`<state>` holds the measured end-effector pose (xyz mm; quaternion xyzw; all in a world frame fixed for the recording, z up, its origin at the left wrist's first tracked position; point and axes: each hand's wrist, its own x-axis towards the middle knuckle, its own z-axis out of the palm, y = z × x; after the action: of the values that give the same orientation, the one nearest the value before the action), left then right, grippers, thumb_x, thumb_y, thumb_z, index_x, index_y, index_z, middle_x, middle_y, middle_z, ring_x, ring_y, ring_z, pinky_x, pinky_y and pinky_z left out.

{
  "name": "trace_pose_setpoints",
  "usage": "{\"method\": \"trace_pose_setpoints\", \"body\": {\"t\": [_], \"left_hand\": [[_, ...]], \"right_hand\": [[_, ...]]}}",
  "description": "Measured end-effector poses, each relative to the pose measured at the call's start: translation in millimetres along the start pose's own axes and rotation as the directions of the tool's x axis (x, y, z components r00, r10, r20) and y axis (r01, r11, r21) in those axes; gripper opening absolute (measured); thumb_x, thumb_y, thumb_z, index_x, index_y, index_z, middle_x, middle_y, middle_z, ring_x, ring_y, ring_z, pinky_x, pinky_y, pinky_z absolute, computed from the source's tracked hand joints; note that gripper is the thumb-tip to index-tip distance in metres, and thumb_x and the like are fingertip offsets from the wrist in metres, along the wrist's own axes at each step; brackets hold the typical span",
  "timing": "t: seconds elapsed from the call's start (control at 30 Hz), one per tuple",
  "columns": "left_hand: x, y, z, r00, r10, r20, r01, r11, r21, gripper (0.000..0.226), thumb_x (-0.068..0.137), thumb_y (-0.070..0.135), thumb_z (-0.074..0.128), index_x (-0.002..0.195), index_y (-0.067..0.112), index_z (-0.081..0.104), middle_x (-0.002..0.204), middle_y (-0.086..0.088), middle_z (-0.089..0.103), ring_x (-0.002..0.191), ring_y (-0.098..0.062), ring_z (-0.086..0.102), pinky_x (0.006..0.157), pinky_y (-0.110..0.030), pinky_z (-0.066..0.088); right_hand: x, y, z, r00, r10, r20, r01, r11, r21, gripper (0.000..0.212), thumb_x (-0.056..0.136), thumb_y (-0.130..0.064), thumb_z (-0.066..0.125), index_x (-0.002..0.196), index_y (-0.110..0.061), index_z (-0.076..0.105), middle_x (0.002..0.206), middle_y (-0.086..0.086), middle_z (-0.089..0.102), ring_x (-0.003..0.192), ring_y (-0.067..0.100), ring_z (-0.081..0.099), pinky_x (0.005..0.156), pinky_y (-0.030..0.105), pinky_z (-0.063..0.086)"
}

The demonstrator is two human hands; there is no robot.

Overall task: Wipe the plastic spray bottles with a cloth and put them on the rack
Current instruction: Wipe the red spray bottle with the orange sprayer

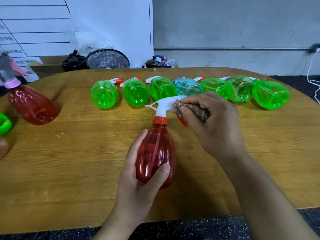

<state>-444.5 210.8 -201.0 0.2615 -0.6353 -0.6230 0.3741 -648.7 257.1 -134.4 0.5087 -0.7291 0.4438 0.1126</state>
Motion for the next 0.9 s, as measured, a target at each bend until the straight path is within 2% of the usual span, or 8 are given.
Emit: {"method": "trace_pose_setpoints", "body": {"t": [0.1, 0.17, 0.23, 0.4, 0.57, 0.7, 0.8, 0.9], "left_hand": [[1, 1, 0, 1.0, -0.018, -0.018, 0.018, 1.0, -0.024, 0.077, 0.089, 0.012, 0.082, 0.155, 0.031, 0.045, 0.131, 0.019, 0.071, 0.118, -0.007, 0.071, 0.093, -0.019, 0.057], [3, 1, -1, 0.999, -0.032, -0.034, 0.03, 0.999, -0.041, 0.08, 0.084, 0.013, 0.078, 0.154, 0.033, 0.045, 0.131, 0.017, 0.072, 0.117, -0.009, 0.072, 0.092, -0.02, 0.057], [3, 0, -1, 0.999, -0.029, -0.028, 0.028, 0.999, -0.031, 0.08, 0.088, 0.013, 0.083, 0.154, 0.035, 0.045, 0.129, 0.016, 0.072, 0.115, -0.01, 0.073, 0.093, -0.022, 0.058], [1, -2, 0, 1.0, -0.003, -0.003, 0.003, 1.0, 0.013, 0.08, 0.081, 0.016, 0.078, 0.152, 0.035, 0.047, 0.131, 0.022, 0.07, 0.117, -0.007, 0.071, 0.093, -0.018, 0.056], [1, -1, 2, 0.999, 0.031, 0.022, -0.032, 0.999, 0.045, 0.079, 0.08, 0.014, 0.078, 0.151, 0.031, 0.047, 0.134, 0.024, 0.068, 0.118, -0.004, 0.07, 0.092, -0.014, 0.055], [1, -3, 2, 0.998, 0.048, 0.028, -0.05, 0.997, 0.051, 0.079, 0.081, 0.012, 0.078, 0.152, 0.028, 0.047, 0.135, 0.024, 0.068, 0.118, -0.005, 0.07, 0.092, -0.014, 0.054], [1, -4, 3, 0.999, 0.044, 0.031, -0.045, 0.998, 0.04, 0.079, 0.081, 0.014, 0.079, 0.152, 0.03, 0.048, 0.137, 0.022, 0.067, 0.121, -0.007, 0.07, 0.094, -0.017, 0.055], [1, -4, 2, 0.999, 0.047, 0.023, -0.047, 0.998, 0.034, 0.082, 0.08, 0.025, 0.085, 0.152, 0.031, 0.048, 0.139, 0.019, 0.066, 0.123, -0.009, 0.069, 0.094, -0.016, 0.055]], "right_hand": [[2, 4, -4, 0.987, 0.058, 0.151, -0.057, 0.998, -0.017, 0.012, 0.092, -0.029, 0.077, 0.104, -0.03, 0.079, 0.1, -0.013, 0.074, 0.089, 0.004, 0.068, 0.078, 0.035, 0.058], [6, 8, -14, 0.937, 0.118, 0.328, -0.127, 0.992, 0.004, 0.011, 0.089, -0.026, 0.08, 0.099, -0.032, 0.08, 0.096, -0.018, 0.075, 0.087, 0.0, 0.069, 0.075, 0.024, 0.056], [9, 12, -24, 0.91, 0.127, 0.394, -0.164, 0.985, 0.061, 0.009, 0.088, -0.025, 0.08, 0.097, -0.029, 0.082, 0.089, -0.019, 0.075, 0.08, -0.002, 0.069, 0.065, 0.013, 0.048], [9, 11, -21, 0.983, 0.186, -0.002, -0.18, 0.954, 0.238, 0.009, 0.095, -0.022, 0.079, 0.104, -0.024, 0.08, 0.086, -0.021, 0.072, 0.066, -0.006, 0.066, 0.058, 0.006, 0.045], [5, 19, -5, 0.976, 0.2, -0.087, -0.187, 0.973, 0.136, 0.014, 0.094, -0.025, 0.079, 0.108, -0.024, 0.08, 0.098, -0.017, 0.072, 0.09, -0.005, 0.068, 0.077, 0.013, 0.054], [5, 17, -7, 0.972, 0.208, -0.11, -0.186, 0.965, 0.185, 0.014, 0.094, -0.025, 0.078, 0.108, -0.026, 0.079, 0.101, -0.017, 0.072, 0.093, 0.0, 0.07, 0.079, 0.021, 0.057], [4, 16, -5, 0.982, 0.177, -0.061, -0.165, 0.972, 0.169, 0.016, 0.094, -0.024, 0.078, 0.11, -0.025, 0.079, 0.102, -0.016, 0.072, 0.095, -0.003, 0.068, 0.081, 0.017, 0.056], [4, 16, -3, 0.977, 0.171, -0.131, -0.155, 0.98, 0.125, 0.015, 0.094, -0.024, 0.077, 0.11, -0.024, 0.08, 0.1, -0.012, 0.073, 0.094, -0.002, 0.068, 0.083, 0.018, 0.054]]}}
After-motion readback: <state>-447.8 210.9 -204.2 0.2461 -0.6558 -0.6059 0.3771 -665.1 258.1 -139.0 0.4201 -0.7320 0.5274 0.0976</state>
